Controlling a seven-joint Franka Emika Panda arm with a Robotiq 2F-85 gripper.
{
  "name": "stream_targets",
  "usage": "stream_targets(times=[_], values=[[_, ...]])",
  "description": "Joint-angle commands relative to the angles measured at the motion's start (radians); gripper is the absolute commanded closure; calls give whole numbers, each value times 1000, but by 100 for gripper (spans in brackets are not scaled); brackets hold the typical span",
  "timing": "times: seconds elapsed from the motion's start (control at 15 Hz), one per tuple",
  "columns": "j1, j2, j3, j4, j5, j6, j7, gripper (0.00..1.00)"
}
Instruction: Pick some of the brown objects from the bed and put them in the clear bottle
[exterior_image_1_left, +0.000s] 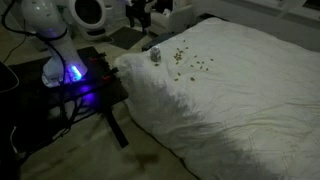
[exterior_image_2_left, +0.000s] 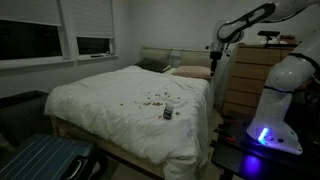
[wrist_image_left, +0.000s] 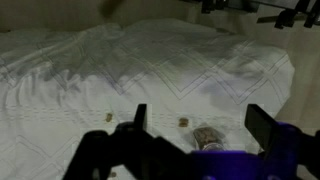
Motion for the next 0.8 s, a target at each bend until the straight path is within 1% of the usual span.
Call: stream_targets(times=[0.0, 0.2, 0.4, 0.53, 0.73], values=[[-18, 3, 17, 1, 11, 0, -8, 0], [-13, 19, 18, 9, 12, 9, -11, 0], [-6, 66, 24, 22, 38, 66, 25, 0], [-7, 99, 29, 21, 74, 137, 78, 0], [-14, 163, 48, 27, 140, 248, 200, 0]])
